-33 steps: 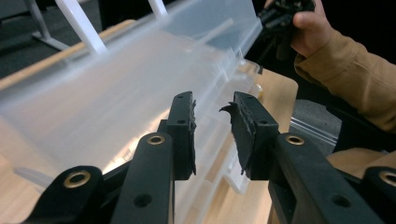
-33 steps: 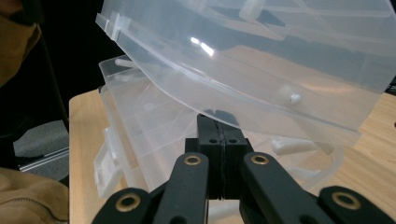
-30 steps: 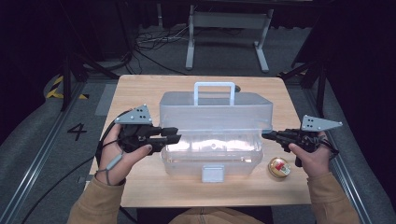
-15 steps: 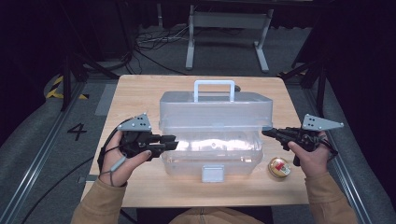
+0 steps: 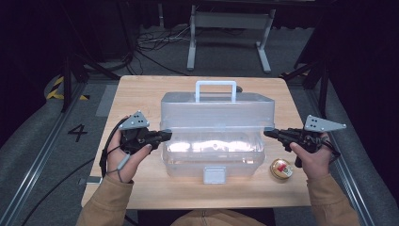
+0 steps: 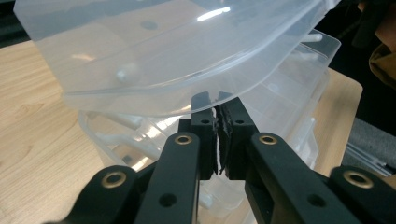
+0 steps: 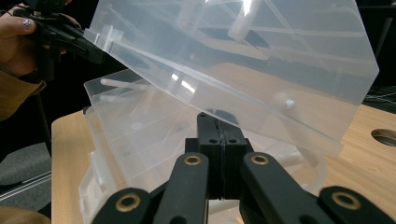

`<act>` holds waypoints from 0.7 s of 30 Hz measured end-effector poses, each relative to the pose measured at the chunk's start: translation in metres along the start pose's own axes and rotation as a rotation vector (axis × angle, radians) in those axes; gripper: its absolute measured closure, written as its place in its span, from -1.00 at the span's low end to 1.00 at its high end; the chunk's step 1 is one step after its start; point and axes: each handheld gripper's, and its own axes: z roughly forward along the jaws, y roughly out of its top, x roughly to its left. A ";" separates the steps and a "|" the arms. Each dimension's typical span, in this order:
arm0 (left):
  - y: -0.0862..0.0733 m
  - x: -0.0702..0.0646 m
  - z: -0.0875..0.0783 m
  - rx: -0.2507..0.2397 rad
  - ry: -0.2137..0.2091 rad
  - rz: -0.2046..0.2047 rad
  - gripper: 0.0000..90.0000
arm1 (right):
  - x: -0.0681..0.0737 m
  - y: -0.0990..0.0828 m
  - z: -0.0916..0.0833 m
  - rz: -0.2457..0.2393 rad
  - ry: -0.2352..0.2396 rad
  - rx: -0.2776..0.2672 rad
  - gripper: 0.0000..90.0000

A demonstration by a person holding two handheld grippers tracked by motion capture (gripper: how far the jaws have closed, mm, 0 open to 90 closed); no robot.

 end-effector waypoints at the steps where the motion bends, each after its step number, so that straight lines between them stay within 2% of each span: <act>1: 0.000 0.001 0.001 -0.004 0.003 0.002 0.93 | 0.000 0.000 0.000 -0.001 -0.001 0.000 1.00; 6: -0.001 0.003 0.001 0.000 0.030 0.016 0.96 | 0.000 0.000 0.000 -0.001 0.000 0.002 1.00; 8: -0.002 0.004 0.002 -0.002 0.037 0.009 0.97 | 0.000 0.000 0.000 -0.002 0.000 0.000 1.00; 11: -0.004 0.008 0.004 -0.017 0.017 -0.011 0.98 | 0.000 0.000 0.000 -0.004 0.000 0.001 1.00; 18: -0.002 0.007 0.005 -0.033 0.028 0.008 0.98 | 0.001 0.000 -0.001 -0.001 0.005 -0.005 1.00; 21: -0.001 0.009 0.004 -0.029 0.026 0.003 0.98 | 0.002 0.001 -0.002 -0.004 0.020 0.016 1.00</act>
